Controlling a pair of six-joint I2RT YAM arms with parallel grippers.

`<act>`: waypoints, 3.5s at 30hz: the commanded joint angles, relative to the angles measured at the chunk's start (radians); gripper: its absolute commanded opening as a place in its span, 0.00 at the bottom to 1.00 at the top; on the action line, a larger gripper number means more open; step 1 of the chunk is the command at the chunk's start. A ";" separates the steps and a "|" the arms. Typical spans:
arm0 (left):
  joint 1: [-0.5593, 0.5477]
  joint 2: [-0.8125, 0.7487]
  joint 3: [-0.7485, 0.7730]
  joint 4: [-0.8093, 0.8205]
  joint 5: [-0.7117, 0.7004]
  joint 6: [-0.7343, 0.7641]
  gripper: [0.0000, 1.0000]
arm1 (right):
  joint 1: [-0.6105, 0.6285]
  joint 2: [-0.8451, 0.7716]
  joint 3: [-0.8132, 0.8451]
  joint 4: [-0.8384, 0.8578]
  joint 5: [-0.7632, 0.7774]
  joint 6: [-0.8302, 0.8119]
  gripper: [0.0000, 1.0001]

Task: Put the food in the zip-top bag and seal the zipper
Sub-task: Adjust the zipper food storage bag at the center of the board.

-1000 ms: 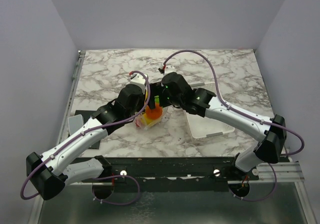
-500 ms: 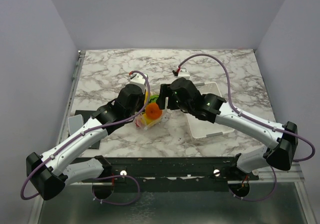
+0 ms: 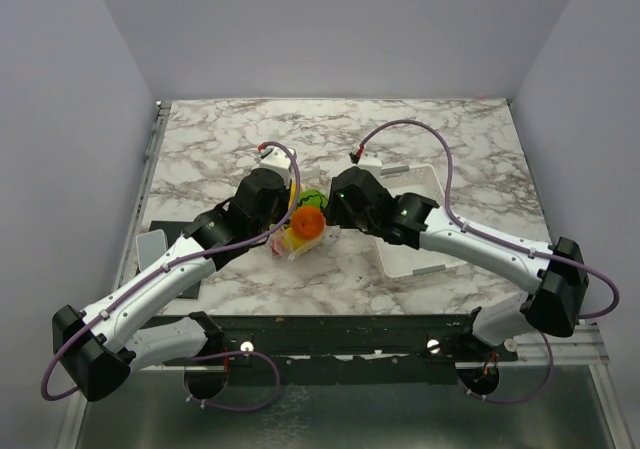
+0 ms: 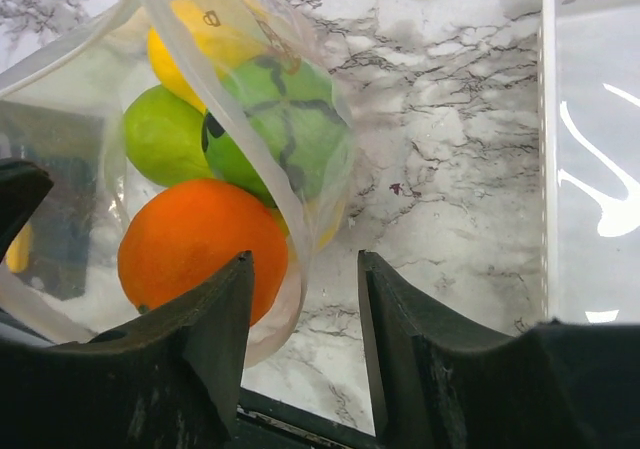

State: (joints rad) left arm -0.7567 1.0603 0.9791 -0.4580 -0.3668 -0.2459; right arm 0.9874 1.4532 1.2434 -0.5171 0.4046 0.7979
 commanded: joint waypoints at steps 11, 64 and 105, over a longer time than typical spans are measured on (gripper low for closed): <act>0.002 -0.011 -0.005 0.002 0.014 0.002 0.00 | 0.007 0.086 0.005 -0.011 0.032 0.061 0.13; 0.003 -0.107 0.116 -0.156 0.174 -0.163 0.00 | 0.007 -0.045 0.215 -0.149 0.017 -0.224 0.01; 0.005 -0.229 -0.146 -0.040 0.241 -0.473 0.00 | -0.001 0.185 0.298 -0.010 -0.213 -0.652 0.01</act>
State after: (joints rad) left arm -0.7547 0.8593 0.8806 -0.5430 -0.1196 -0.6540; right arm 0.9871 1.6085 1.5124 -0.5617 0.2142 0.2005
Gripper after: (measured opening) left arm 0.004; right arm 0.012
